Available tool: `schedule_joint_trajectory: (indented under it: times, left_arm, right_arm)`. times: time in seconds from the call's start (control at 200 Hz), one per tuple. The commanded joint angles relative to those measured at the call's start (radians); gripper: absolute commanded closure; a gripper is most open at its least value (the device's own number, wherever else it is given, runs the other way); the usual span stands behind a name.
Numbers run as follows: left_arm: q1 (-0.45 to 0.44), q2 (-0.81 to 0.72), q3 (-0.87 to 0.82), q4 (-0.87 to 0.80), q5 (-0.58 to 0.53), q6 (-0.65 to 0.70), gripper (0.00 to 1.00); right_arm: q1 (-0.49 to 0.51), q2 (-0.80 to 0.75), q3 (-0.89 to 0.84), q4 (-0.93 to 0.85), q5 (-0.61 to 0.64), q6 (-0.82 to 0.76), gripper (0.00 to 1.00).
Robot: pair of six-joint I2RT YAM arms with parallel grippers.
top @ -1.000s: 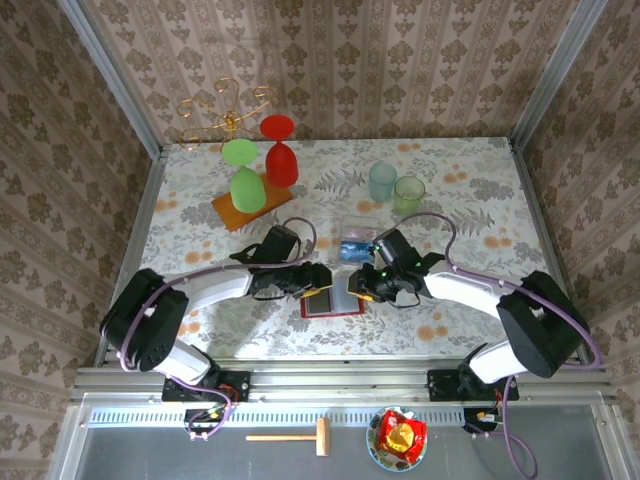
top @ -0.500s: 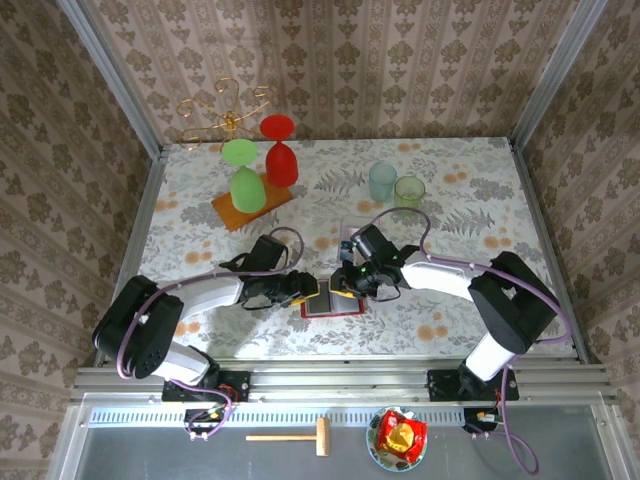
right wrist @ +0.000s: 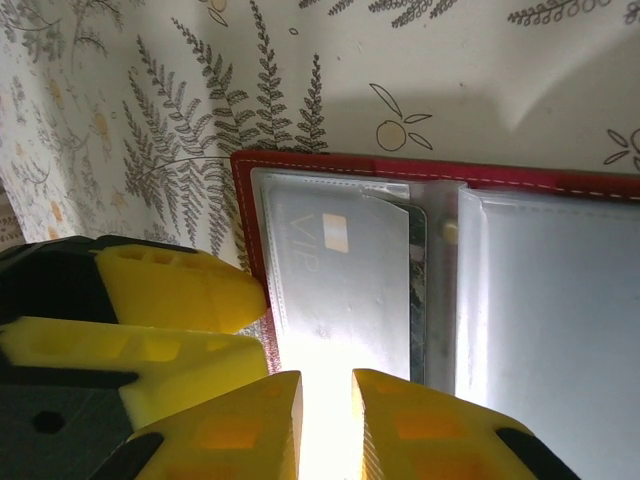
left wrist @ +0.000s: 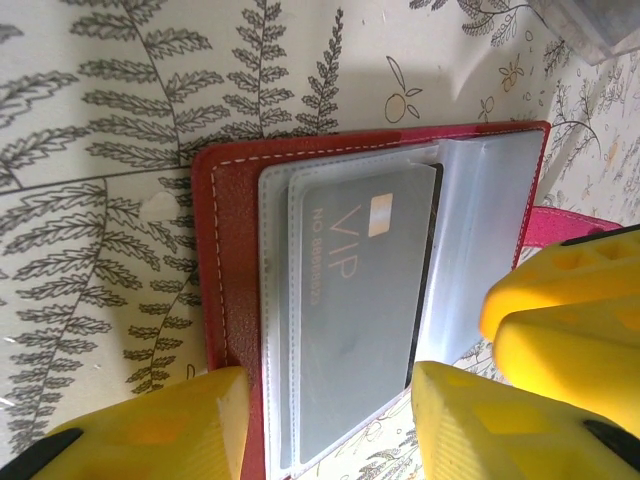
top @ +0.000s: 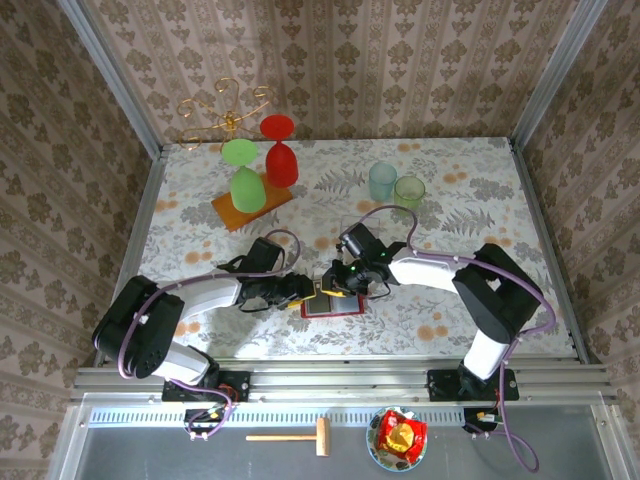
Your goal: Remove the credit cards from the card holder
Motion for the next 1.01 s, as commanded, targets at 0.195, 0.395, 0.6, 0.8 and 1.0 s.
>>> schedule_joint_trajectory:
  times: [0.195, 0.395, 0.6, 0.8, 1.0]
  left_arm:
    - [0.010, 0.006, -0.015, 0.014, 0.009, 0.018, 0.53]
    - [0.011, 0.009, -0.013, 0.015, 0.009, 0.017, 0.53]
    - [0.010, 0.013, -0.012, 0.016, 0.010, 0.016, 0.53]
    - [0.011, 0.015, -0.013, 0.017, 0.012, 0.016, 0.53]
    - [0.012, 0.019, -0.012, 0.018, 0.015, 0.016, 0.53]
  right_arm:
    - [0.009, 0.047, 0.033, -0.014, -0.020, -0.010, 0.79]
    - [0.009, 0.064, 0.034, -0.021, -0.015, -0.016, 0.79]
    - [0.009, 0.072, 0.034, -0.030, -0.010, -0.023, 0.78]
    - [0.009, 0.072, 0.033, -0.050, 0.003, -0.034, 0.78]
    - [0.009, 0.077, 0.037, -0.072, 0.019, -0.045, 0.77]
